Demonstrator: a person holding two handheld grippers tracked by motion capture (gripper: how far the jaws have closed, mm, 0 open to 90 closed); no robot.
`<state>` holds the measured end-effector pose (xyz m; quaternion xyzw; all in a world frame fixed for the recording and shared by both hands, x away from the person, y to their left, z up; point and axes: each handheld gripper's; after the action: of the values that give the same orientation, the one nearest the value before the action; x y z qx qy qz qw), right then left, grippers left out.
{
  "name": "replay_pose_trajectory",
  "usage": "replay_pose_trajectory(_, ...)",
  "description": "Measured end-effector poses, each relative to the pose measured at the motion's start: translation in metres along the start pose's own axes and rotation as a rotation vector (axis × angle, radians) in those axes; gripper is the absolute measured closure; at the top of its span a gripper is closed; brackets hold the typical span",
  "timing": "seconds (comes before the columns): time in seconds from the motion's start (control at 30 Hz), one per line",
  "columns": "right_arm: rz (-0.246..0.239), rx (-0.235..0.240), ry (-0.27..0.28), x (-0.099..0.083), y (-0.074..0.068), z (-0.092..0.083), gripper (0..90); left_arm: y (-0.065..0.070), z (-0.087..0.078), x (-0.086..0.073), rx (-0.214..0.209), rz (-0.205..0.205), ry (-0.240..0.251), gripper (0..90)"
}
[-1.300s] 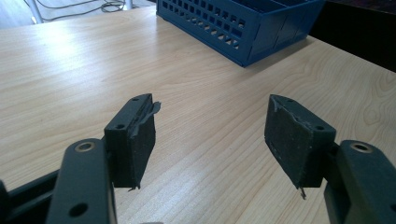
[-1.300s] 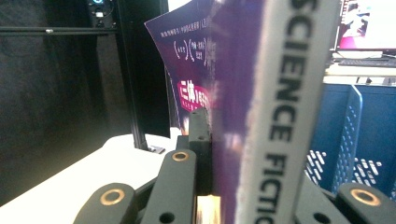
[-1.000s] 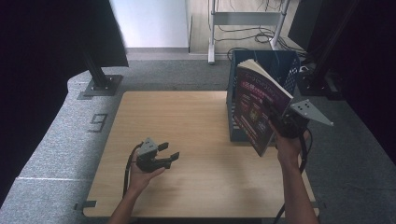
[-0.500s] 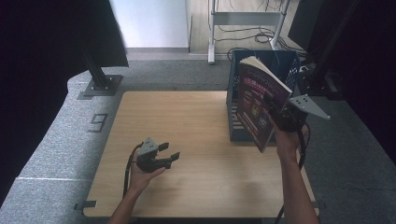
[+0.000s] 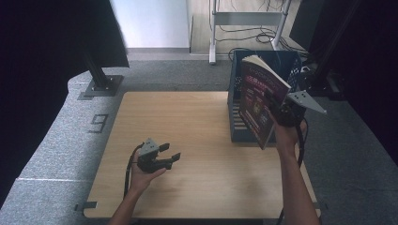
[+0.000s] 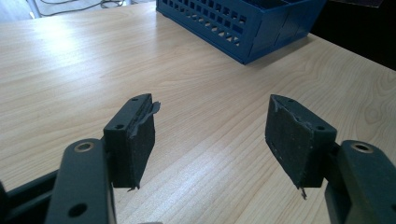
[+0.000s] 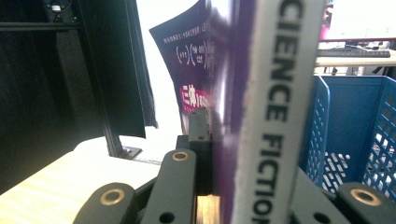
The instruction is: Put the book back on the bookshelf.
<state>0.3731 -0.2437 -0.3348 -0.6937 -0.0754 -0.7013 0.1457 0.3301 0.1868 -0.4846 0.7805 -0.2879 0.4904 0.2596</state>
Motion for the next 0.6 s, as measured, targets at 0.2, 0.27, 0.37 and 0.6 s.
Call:
replay_pose_trajectory(0.2,0.002,-0.012,-0.002,-0.002,0.001,0.006,81.6,0.0,0.0,0.0,-0.004,-0.001,0.0,33.6)
replay_pose_trajectory(0.27,0.002,-0.012,-0.003,-0.002,0.001,0.007,81.6,0.0,0.0,0.0,-0.006,0.0,0.0,33.5)
replay_pose_trajectory(0.37,0.002,-0.013,-0.007,-0.004,0.001,0.011,81.6,0.0,0.0,0.0,-0.007,0.0,0.0,33.5)
replay_pose_trajectory(0.6,-0.003,-0.025,-0.013,-0.006,0.002,0.02,81.6,0.0,0.002,-0.001,-0.005,0.003,-0.005,33.5)
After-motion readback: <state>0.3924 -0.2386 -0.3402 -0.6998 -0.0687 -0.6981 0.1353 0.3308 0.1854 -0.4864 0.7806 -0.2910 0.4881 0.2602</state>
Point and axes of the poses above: each handheld gripper's, and its own axes: z roughly forward along the jaws, x roughly out of its top, y roughly to its right, and after that the axes turned 5 degrees about y, right-handed
